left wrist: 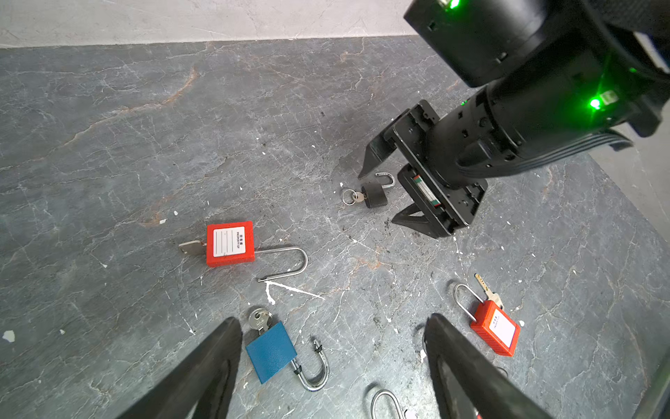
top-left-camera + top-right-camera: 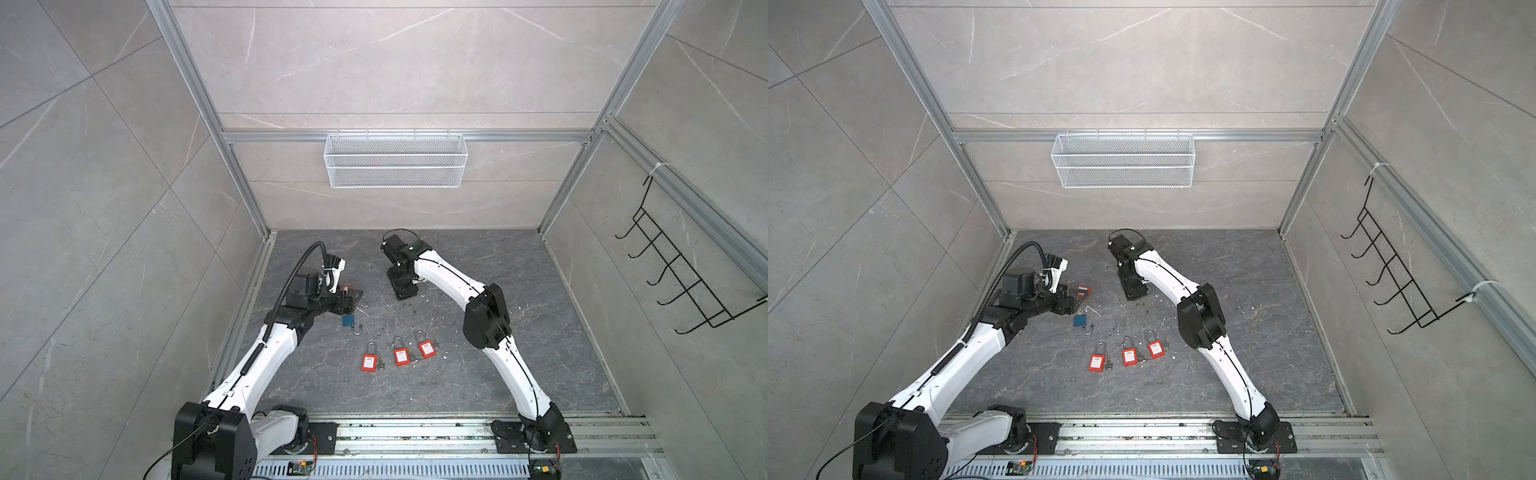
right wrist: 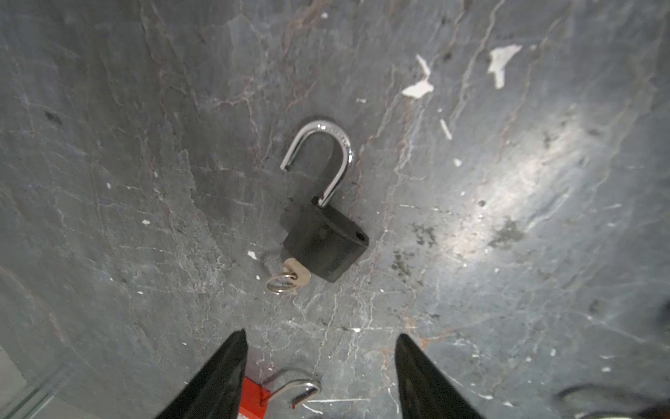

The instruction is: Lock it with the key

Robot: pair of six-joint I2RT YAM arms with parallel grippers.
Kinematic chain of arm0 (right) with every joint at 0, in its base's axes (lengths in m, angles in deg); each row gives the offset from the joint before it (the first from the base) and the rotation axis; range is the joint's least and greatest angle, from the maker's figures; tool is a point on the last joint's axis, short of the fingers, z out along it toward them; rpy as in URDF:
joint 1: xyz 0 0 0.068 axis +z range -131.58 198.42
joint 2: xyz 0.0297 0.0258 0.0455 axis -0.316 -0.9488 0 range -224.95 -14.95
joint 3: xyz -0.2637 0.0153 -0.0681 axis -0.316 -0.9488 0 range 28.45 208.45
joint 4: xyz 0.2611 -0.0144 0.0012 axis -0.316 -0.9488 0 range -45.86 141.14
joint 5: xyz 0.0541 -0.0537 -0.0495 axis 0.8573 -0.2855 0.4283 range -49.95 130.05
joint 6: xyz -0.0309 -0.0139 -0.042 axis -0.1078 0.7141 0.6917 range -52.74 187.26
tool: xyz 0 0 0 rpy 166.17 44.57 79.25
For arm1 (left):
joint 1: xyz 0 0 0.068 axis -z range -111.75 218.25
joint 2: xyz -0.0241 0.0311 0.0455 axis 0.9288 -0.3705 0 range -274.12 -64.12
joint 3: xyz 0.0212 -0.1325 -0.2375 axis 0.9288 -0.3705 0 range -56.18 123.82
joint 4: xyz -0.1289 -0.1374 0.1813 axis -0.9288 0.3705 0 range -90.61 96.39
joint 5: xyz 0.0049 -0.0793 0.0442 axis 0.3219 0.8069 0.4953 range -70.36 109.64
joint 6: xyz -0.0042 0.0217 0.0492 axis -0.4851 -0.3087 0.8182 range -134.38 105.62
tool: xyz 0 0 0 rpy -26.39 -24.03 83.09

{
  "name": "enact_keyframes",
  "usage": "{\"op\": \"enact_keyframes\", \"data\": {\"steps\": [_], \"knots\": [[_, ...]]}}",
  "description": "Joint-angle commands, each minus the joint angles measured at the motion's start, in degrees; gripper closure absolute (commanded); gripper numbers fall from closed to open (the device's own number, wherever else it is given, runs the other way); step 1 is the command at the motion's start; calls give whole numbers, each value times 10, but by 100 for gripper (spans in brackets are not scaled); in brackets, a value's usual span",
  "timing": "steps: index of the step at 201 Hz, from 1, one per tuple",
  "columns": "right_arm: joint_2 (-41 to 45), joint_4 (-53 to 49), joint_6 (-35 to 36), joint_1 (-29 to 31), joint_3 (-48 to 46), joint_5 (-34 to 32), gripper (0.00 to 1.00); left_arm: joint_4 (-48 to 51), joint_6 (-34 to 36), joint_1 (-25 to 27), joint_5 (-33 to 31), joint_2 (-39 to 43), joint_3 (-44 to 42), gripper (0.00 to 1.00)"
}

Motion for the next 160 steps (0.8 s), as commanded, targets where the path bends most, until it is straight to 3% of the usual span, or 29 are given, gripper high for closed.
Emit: {"op": "enact_keyframes", "data": {"steps": [1, 160], "knots": [[-20, -31, -48, -3, 22, -9, 34, -2, 12, -1, 6, 21, -10, 19], [-61, -48, -74, -19, 28, -33, 37, 22, 40, -2, 11, 18, -14, 19]]}}
